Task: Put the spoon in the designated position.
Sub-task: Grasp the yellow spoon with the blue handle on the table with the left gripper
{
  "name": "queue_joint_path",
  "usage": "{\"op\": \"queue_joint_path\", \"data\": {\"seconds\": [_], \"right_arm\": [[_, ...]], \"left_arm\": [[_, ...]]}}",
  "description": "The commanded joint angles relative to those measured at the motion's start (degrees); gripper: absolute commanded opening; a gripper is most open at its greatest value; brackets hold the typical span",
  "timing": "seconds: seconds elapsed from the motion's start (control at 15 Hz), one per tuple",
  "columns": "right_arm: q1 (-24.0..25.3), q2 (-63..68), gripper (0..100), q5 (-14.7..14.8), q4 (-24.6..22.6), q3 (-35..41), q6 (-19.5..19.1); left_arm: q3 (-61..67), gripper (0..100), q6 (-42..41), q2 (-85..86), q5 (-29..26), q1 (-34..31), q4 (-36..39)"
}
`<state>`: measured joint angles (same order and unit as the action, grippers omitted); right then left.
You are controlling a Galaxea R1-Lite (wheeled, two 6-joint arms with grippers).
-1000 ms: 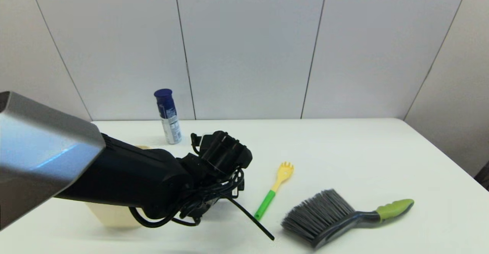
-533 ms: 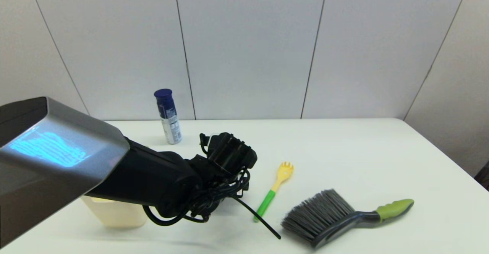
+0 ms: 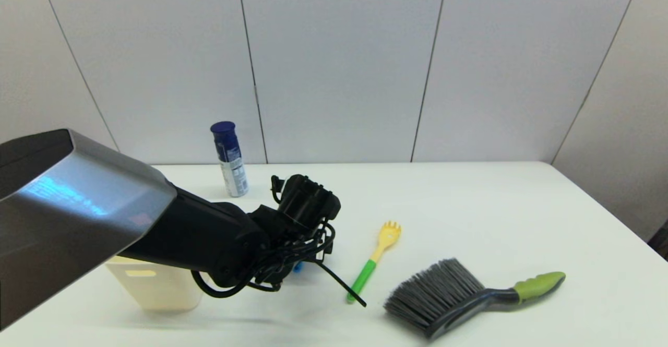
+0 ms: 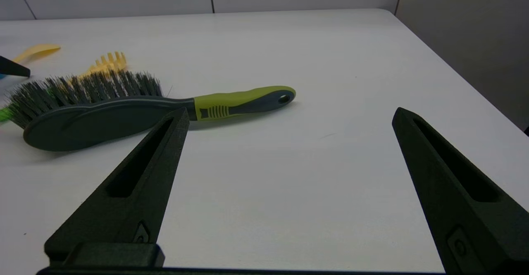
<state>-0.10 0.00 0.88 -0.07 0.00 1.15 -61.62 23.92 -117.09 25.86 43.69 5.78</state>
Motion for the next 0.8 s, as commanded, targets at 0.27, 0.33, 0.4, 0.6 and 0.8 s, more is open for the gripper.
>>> {"op": "queue_joint_path", "data": {"seconds": [0.27,0.33,0.4,0.6,0.8], "right_arm": [[0.01,0.09,100,0.00,-0.01,0.00,0.00],[0.01,0.00,100,0.00,-0.01,0.00,0.00],[0.01,0.00,100,0.00,-0.01,0.00,0.00],[0.01,0.00,100,0.00,-0.01,0.00,0.00],[0.01,0.09,100,0.00,-0.01,0.00,0.00]], "left_arm": [[-0.78,100,0.08,-0.07,-1.42,-0.01,-0.24],[-1.13,100,0.08,-0.07,-1.77,-0.10,-0.24],[-1.39,100,0.08,-0.16,-2.04,-0.10,-0.24],[-1.39,100,0.08,-0.33,-2.13,-0.10,-0.33],[-1.39,100,-0.01,-0.24,-2.13,-0.45,-0.33]]}}
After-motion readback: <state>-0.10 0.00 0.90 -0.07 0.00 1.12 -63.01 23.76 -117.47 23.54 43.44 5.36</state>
